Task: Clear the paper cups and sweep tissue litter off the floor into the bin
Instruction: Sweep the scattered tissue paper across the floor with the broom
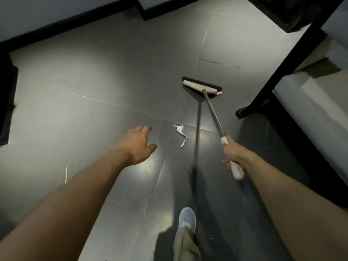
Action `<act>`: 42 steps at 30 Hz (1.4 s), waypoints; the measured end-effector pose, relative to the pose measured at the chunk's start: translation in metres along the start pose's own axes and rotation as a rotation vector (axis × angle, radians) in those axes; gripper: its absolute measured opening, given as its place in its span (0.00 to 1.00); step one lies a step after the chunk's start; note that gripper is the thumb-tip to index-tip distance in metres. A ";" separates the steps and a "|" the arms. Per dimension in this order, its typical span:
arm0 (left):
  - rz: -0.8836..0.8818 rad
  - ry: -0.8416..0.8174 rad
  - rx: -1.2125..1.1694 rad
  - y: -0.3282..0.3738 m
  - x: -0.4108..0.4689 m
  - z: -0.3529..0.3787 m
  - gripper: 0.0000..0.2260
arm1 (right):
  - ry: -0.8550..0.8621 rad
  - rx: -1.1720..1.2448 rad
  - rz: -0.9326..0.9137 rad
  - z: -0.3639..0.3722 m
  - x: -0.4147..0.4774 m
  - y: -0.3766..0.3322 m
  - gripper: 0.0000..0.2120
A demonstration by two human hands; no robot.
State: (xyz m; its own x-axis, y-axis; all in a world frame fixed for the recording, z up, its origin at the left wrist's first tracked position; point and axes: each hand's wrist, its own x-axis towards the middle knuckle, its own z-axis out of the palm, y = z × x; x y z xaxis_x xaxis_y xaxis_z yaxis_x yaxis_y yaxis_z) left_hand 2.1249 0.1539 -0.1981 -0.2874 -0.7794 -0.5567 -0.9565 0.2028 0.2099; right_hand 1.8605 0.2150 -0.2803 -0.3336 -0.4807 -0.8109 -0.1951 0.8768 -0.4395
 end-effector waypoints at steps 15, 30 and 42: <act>-0.025 -0.030 -0.087 0.066 -0.186 0.147 0.28 | -0.036 -0.170 -0.081 0.018 -0.126 0.239 0.27; -0.229 0.037 -0.211 0.148 -0.209 0.189 0.28 | -0.039 -0.382 -0.362 -0.078 -0.081 0.194 0.35; -0.390 0.086 -0.295 0.186 -0.249 0.236 0.27 | -0.048 -0.856 -0.386 -0.122 -0.035 0.232 0.21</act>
State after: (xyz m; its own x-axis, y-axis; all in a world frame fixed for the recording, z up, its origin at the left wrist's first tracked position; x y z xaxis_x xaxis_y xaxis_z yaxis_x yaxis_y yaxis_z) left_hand 2.0061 0.5254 -0.2102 0.1061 -0.8126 -0.5730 -0.9333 -0.2803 0.2246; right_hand 1.7143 0.4339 -0.3062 -0.0698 -0.7186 -0.6920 -0.9024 0.3412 -0.2632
